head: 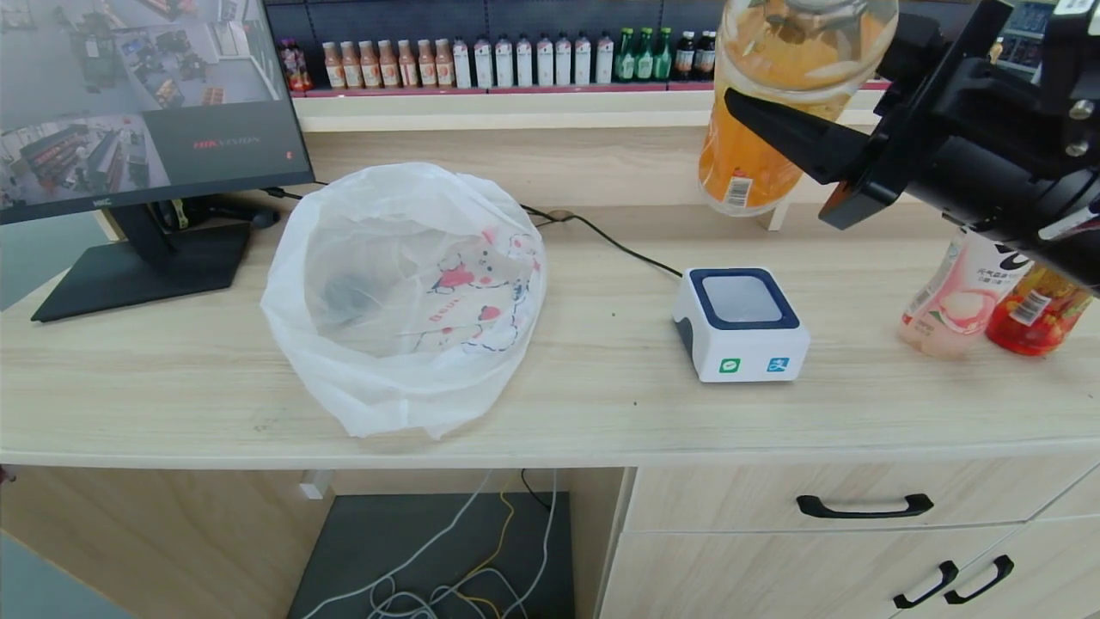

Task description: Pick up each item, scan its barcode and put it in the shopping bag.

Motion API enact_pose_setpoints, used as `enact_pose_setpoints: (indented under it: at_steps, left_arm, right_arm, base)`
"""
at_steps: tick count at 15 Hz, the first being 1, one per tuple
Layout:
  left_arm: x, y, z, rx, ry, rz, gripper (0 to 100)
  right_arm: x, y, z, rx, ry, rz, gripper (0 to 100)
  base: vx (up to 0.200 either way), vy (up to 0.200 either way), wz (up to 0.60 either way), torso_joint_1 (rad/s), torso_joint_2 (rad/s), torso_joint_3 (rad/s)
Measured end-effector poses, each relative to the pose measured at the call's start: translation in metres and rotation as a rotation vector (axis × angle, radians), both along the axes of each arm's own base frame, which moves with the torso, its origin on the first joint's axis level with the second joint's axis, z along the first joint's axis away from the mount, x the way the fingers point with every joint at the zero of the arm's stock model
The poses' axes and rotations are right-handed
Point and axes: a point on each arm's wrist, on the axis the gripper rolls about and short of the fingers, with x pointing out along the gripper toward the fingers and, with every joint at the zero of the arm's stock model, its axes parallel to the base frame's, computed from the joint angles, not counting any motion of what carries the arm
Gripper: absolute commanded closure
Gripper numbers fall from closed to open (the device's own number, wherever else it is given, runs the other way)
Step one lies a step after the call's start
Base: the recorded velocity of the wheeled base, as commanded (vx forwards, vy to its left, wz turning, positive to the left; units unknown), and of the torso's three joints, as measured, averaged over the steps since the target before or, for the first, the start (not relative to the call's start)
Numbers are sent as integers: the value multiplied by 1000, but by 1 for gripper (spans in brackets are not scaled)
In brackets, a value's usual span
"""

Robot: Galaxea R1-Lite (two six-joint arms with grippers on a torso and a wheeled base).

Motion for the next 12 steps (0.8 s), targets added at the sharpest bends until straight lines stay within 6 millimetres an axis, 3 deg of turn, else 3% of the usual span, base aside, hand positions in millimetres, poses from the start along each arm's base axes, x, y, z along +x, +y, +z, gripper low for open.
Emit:
enact_pose_setpoints:
  at_steps: [8,12]
  left_arm:
    - [0,0,0,0,0,0,0]
    - [0,0,0,0,0,0,0]
  right_arm:
    - [32,-36,0,-130,-137,-82,100]
    - [34,-40,-18,-205,-173,-81,100]
  base:
    - [0,0,0,0,0,0]
    - [0,0,0,0,0,0]
